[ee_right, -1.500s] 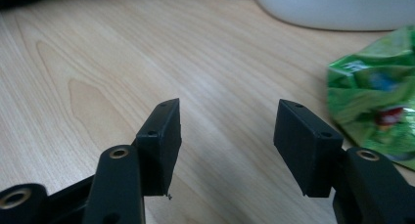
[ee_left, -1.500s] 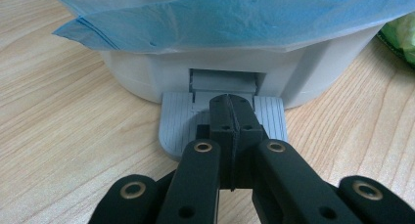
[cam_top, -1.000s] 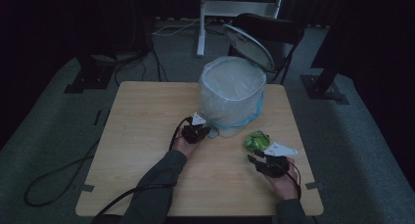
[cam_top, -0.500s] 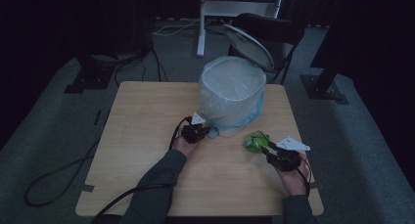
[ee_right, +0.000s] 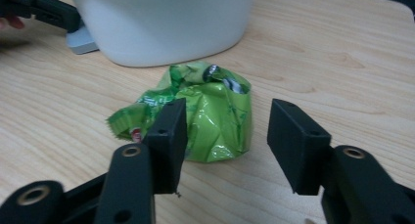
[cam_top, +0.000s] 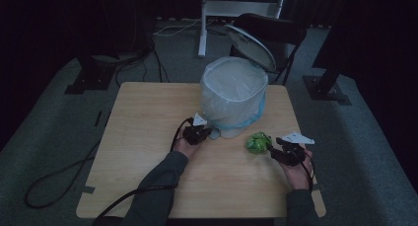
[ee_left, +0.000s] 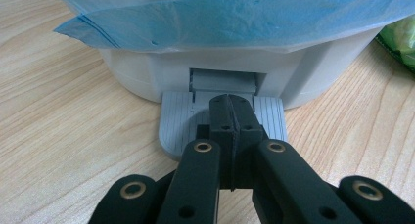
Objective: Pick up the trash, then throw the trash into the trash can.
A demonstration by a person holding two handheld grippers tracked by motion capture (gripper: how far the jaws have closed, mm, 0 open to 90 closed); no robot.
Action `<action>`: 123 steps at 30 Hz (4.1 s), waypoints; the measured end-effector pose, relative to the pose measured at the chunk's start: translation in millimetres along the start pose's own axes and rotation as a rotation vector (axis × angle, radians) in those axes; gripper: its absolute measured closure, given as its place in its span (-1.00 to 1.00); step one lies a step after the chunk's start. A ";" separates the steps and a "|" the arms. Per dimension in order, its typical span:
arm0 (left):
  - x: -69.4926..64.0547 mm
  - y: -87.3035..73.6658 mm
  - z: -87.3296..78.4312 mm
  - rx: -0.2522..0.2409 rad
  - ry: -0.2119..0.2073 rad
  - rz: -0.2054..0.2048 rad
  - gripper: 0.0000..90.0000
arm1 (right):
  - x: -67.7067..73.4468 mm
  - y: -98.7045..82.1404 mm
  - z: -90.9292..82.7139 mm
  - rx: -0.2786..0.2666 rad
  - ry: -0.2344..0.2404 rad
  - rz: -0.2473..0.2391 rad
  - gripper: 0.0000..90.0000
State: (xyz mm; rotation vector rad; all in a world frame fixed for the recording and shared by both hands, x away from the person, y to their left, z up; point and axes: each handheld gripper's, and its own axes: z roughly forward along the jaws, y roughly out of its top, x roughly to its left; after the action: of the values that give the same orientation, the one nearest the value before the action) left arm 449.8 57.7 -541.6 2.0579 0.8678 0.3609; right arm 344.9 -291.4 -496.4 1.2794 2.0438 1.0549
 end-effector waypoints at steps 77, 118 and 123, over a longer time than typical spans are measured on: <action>-1.5 0.0 -0.1 0.001 0.012 0.011 1.00 | -13.2 23.2 13.3 -0.008 0.018 -0.039 0.66; -1.9 0.0 0.0 -0.001 0.012 0.011 1.00 | -8.8 53.3 -15.8 -0.080 -0.009 -0.071 0.67; -1.9 0.0 0.0 0.000 0.013 0.013 1.00 | -6.4 58.6 -19.2 -0.094 -0.010 -0.073 0.67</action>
State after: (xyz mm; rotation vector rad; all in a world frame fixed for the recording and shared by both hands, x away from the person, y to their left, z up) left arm 448.3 56.4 -541.5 2.0640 0.8627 0.3816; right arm 363.4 -288.8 -437.3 1.1529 1.9938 1.0956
